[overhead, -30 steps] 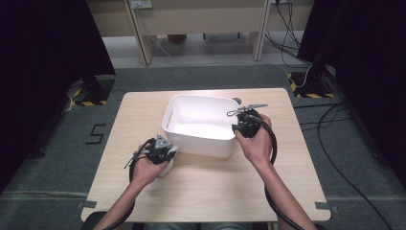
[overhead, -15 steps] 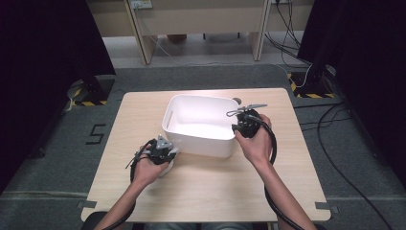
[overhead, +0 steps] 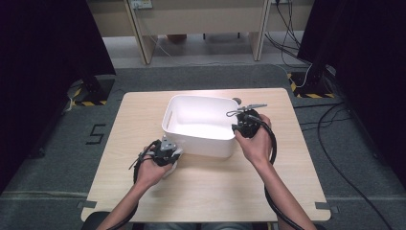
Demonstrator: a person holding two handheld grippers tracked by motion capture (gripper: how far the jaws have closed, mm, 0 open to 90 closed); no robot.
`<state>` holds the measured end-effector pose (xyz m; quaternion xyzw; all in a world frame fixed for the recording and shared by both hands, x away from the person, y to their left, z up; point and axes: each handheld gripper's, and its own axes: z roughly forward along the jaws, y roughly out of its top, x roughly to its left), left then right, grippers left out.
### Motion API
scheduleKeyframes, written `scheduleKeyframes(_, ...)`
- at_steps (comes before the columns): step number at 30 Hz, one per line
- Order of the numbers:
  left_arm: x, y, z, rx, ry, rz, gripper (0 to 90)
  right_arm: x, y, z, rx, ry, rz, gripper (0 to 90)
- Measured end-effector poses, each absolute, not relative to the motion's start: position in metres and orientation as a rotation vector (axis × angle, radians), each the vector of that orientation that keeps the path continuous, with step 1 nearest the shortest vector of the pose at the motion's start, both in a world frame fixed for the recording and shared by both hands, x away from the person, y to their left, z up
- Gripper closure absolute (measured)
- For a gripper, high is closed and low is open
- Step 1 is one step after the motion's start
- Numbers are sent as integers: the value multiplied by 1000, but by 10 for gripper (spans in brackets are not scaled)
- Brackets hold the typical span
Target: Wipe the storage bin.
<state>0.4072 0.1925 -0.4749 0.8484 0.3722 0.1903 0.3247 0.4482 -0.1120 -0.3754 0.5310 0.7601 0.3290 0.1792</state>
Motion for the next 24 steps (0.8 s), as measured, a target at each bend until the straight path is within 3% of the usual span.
scheduleKeyframes(24, 401, 193, -445, 2154, 950, 525, 798, 448, -111, -375, 1490, 2152, 925, 743)
